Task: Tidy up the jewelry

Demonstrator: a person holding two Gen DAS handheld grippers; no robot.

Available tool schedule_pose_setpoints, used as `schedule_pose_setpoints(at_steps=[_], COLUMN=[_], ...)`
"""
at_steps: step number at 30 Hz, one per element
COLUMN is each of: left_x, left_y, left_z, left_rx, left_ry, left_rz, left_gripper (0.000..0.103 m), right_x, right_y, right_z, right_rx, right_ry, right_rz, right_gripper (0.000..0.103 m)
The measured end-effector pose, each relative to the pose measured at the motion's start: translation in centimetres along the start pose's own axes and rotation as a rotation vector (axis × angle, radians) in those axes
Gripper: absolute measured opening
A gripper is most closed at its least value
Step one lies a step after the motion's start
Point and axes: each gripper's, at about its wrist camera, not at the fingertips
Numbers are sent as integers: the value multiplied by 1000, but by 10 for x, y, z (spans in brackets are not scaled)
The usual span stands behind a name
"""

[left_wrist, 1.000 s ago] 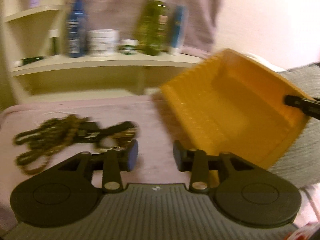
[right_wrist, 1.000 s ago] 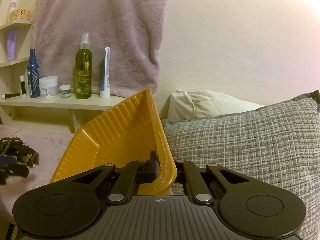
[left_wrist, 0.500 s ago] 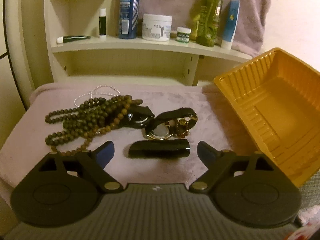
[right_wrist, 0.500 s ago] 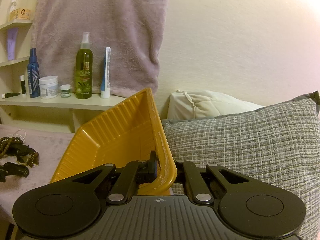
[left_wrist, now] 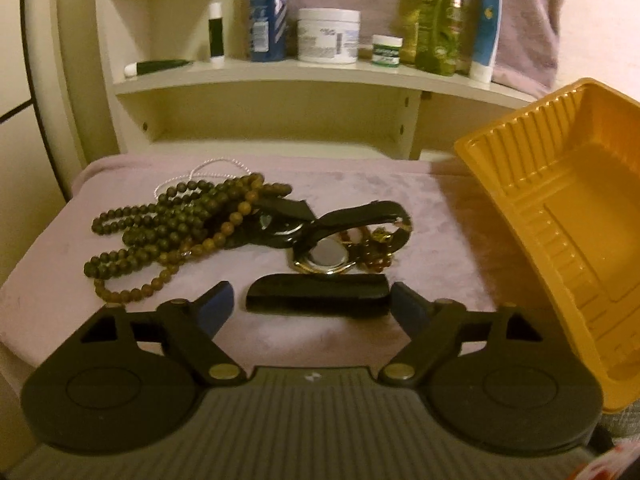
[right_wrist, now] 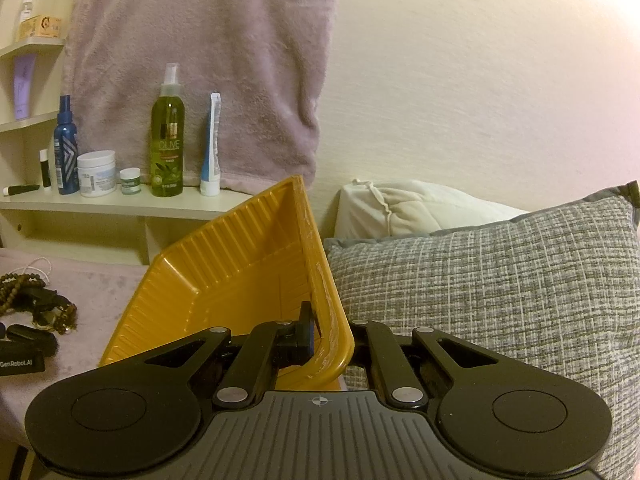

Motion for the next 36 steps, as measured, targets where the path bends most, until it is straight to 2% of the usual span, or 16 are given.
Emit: schedule_pose_setpoints(at_steps=[4, 17, 22, 31, 36], left_x=[0, 2, -8, -39, -56], left_y=[-1, 3, 10, 22, 27], left_z=[0, -15, -29, -52, -57], left_rx=[1, -6, -30, -56, -63], left_ry=[-9, -62, -131, -327, -397], left_rz=[9, 20, 47, 130, 189], left_gripper=[75, 75, 75, 75, 75], right_x=[0, -1, 0, 1, 1], right_y=[0, 0, 0, 0, -1], right_z=[0, 2, 1, -1, -1], right_rx=[1, 2, 2, -3, -4], right_ry=[0, 3, 5, 8, 10], right_rz=[1, 4, 10, 11, 16], right_gripper=[6, 6, 6, 6, 6])
Point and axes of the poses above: each gripper's, at about its wrist camera, not at the fingertips, and z roughly the way its jaws point, x to its left, y to its top, and after that the axes turned 14 degrees about x, right-handed
